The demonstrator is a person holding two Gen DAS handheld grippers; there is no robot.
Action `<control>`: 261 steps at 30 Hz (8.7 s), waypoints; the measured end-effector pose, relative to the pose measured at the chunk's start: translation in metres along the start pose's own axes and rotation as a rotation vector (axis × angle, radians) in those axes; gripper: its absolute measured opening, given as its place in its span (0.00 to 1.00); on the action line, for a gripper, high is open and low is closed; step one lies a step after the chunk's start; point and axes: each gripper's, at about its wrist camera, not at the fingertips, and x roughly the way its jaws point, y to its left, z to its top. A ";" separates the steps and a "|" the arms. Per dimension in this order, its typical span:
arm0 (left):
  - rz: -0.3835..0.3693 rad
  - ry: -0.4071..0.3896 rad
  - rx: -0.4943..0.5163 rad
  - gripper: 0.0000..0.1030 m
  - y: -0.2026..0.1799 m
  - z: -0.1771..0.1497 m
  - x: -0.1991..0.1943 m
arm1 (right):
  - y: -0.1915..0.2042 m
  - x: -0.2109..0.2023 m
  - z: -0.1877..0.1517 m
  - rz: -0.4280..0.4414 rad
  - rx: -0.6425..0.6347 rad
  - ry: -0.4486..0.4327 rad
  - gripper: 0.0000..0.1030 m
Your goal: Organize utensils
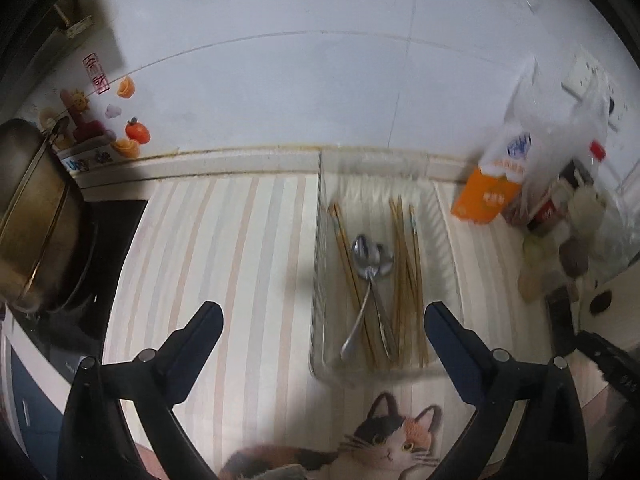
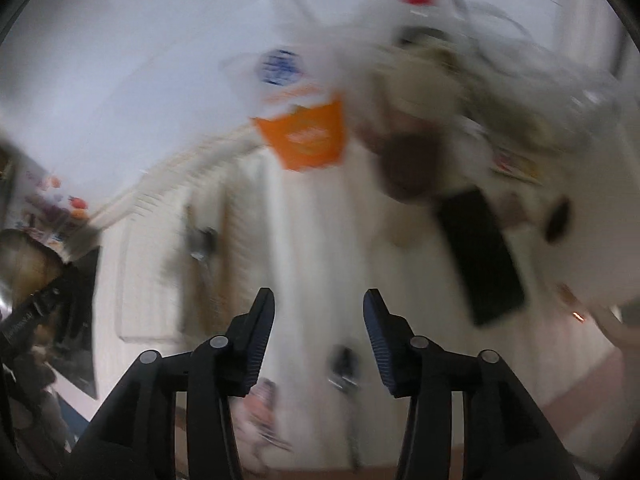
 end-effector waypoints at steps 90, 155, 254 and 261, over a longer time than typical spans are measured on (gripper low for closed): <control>-0.062 0.260 0.134 0.31 -0.037 -0.136 0.055 | 0.026 0.086 -0.125 -0.020 -0.107 0.227 0.02; -0.078 0.213 -0.048 0.59 0.008 0.077 0.068 | 0.150 0.086 0.081 0.140 -0.180 0.127 0.25; -0.222 -0.211 -0.008 1.00 0.060 -0.096 -0.288 | 0.127 -0.294 -0.126 0.220 -0.346 -0.340 1.00; -0.220 -0.211 -0.012 1.00 0.059 -0.097 -0.288 | 0.126 -0.293 -0.126 0.224 -0.355 -0.335 1.00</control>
